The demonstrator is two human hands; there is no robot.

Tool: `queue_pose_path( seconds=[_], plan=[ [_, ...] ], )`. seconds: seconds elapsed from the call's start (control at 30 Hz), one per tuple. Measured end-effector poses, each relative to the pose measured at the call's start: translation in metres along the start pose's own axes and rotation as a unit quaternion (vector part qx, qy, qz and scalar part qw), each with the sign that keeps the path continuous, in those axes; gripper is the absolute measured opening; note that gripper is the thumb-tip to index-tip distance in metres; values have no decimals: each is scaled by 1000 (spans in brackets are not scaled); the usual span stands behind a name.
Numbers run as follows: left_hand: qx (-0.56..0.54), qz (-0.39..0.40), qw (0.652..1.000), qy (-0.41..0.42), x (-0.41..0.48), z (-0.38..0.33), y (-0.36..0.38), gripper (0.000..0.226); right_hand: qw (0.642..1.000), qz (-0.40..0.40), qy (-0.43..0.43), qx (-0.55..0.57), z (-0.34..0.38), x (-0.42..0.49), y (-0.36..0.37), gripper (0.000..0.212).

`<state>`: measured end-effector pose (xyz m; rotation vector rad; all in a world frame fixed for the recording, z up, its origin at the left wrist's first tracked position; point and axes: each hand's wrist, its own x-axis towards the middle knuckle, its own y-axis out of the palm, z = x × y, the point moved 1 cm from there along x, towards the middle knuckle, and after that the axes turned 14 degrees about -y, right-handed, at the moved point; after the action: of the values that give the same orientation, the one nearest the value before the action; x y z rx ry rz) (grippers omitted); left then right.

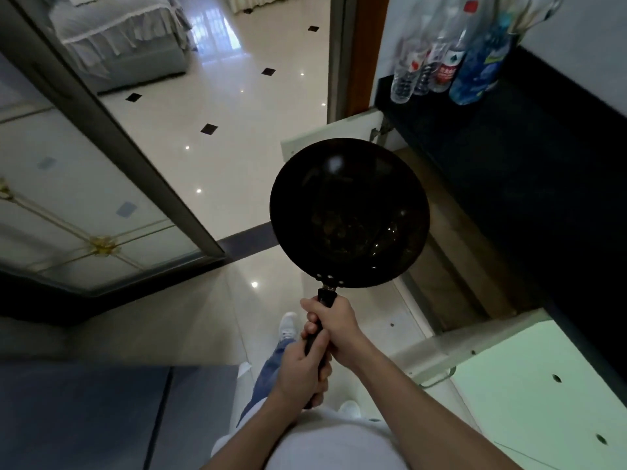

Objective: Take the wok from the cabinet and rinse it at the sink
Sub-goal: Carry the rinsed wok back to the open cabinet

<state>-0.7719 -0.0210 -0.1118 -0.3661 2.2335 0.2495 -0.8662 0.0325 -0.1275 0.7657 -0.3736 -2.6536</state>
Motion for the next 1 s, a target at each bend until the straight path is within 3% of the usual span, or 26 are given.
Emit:
queue_pose_path(
  seconds=[0.47, 0.73, 1.0],
  plan=[
    [188, 184, 964, -35, 106, -168, -22, 35, 968, -223, -80, 87, 84, 121, 16, 19],
    [265, 270, 923, -65, 142, -210, 29, 32, 929, -337, -99, 120, 110, 144, -36, 24],
    [342, 303, 887, -66, 186, -249, 118, 34, 895, -376, -135, 198, 156, 168, -114, 23]
  ],
)
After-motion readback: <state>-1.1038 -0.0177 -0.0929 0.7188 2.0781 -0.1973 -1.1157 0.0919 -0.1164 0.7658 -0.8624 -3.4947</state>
